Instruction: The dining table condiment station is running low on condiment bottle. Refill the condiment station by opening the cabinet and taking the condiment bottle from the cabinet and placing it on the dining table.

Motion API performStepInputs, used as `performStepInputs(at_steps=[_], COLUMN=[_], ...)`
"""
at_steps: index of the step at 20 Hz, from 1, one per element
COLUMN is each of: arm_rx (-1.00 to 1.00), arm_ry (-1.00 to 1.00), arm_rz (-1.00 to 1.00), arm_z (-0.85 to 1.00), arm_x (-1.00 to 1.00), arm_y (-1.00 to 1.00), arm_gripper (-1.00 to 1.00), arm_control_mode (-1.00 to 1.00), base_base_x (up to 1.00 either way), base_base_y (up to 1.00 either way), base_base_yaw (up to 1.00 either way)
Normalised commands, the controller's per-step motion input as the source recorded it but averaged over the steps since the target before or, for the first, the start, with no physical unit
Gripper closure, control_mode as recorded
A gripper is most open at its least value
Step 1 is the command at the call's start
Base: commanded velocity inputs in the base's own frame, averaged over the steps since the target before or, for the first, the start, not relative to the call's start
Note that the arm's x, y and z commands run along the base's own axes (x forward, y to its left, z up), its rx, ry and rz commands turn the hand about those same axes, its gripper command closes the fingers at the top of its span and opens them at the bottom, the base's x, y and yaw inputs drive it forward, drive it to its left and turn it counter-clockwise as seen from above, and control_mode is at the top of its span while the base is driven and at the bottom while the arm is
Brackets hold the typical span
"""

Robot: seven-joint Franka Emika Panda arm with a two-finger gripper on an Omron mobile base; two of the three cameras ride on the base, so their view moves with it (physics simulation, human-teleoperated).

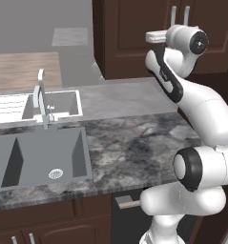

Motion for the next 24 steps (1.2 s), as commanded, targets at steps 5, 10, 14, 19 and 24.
performStepInputs(at_steps=[5,10,14,19,24], arm_rx=[0.0,0.0,0.0,0.0,0.0], arm_ry=[0.02,0.02,0.01,0.04,0.01], arm_rz=[0.0,0.0,0.0,0.0,0.04], arm_z=[0.0,-0.03,-0.05,-0.06,-0.04], arm_x=[0.06,0.0,-0.02,-0.04,-0.64], arm_y=[0.0,0.0,0.0,0.1,0.4], arm_gripper=[1.0,1.0,1.0,1.0,1.0], arm_control_mode=[-1.0,-1.0,-1.0,-1.0,-1.0], base_base_x=[0.0,0.0,0.0,0.0,0.0], base_base_y=[0.0,0.0,0.0,0.0,0.0], base_base_yaw=[0.0,0.0,0.0,0.0,0.0])
